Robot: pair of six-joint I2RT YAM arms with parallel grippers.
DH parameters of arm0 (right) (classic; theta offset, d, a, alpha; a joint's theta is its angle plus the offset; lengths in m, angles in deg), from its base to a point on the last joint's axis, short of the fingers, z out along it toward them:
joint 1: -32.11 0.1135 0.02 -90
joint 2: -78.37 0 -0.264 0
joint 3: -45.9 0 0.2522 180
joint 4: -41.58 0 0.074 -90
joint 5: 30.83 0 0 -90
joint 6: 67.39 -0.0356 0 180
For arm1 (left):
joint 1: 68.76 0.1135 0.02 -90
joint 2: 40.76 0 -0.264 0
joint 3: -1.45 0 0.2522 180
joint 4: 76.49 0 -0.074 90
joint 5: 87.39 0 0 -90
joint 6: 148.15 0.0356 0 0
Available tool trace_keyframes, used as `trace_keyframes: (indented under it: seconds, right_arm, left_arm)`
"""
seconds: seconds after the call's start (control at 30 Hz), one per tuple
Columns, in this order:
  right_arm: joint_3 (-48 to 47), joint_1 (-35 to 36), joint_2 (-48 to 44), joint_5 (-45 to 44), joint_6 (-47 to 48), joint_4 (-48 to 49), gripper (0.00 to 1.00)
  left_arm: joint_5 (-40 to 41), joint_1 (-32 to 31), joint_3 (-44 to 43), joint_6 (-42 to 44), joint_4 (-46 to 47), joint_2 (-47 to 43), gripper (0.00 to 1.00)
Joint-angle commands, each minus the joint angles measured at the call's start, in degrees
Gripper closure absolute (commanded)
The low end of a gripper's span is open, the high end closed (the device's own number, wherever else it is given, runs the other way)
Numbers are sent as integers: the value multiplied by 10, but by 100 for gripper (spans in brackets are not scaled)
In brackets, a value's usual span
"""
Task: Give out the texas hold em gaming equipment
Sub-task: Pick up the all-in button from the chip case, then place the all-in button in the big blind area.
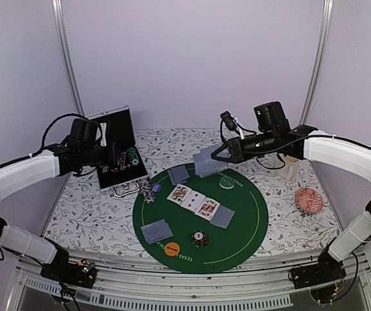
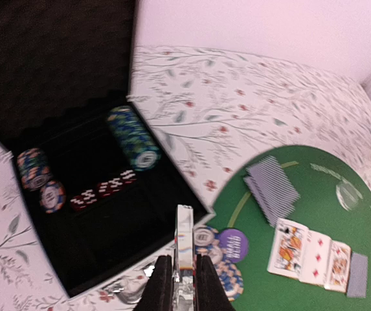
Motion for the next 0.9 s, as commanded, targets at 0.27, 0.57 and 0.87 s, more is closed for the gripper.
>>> trace_keyframes:
  seconds: [0.27,0.57,0.87]
  right_arm:
    - [-6,-3,-43,-28,20,-34,98]
    - [-7,-3,-45,-32,21,-45,98]
    - [-5,-2,-55,-40,17,-53,98]
  left_arm:
    - [-177,-269,-44,131,-50,39,100]
    - [-287,-367,-38,143,-76,67,100]
    - [-296,-466,-117,214,-90,149,100]
